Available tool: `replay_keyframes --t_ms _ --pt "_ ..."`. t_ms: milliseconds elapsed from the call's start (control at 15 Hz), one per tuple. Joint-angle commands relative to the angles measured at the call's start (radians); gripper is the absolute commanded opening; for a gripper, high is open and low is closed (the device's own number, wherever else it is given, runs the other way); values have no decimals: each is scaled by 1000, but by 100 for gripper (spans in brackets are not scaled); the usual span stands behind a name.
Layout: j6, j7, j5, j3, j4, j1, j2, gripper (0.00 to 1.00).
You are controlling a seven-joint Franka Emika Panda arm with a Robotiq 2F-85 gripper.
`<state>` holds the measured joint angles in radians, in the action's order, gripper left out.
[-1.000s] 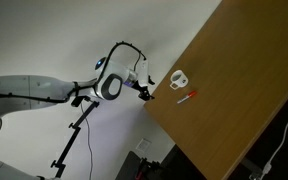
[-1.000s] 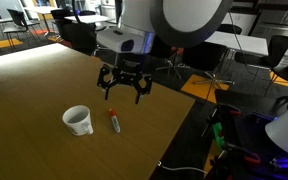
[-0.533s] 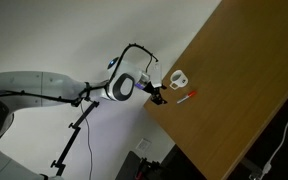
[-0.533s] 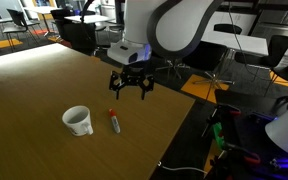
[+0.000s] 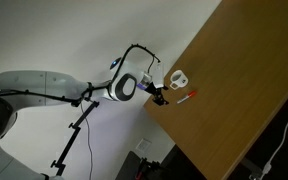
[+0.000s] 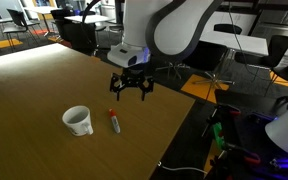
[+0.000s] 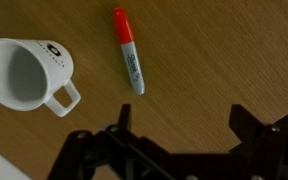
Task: Put the pen in the cup
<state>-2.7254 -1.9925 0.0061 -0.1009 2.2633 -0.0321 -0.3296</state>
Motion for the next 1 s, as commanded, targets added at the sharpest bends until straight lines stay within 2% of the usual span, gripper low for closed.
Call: replay_keyframes --t_ms 0,267,600,933 --pt "-4 12 -14 -17 -46 -21 -73 100" --pt "-20 31 -45 -4 -101 -16 -166 100" --pt "-47 98 -140 37 -189 8 -275 100" --pt "-47 153 -201 39 -278 5 -349 100"
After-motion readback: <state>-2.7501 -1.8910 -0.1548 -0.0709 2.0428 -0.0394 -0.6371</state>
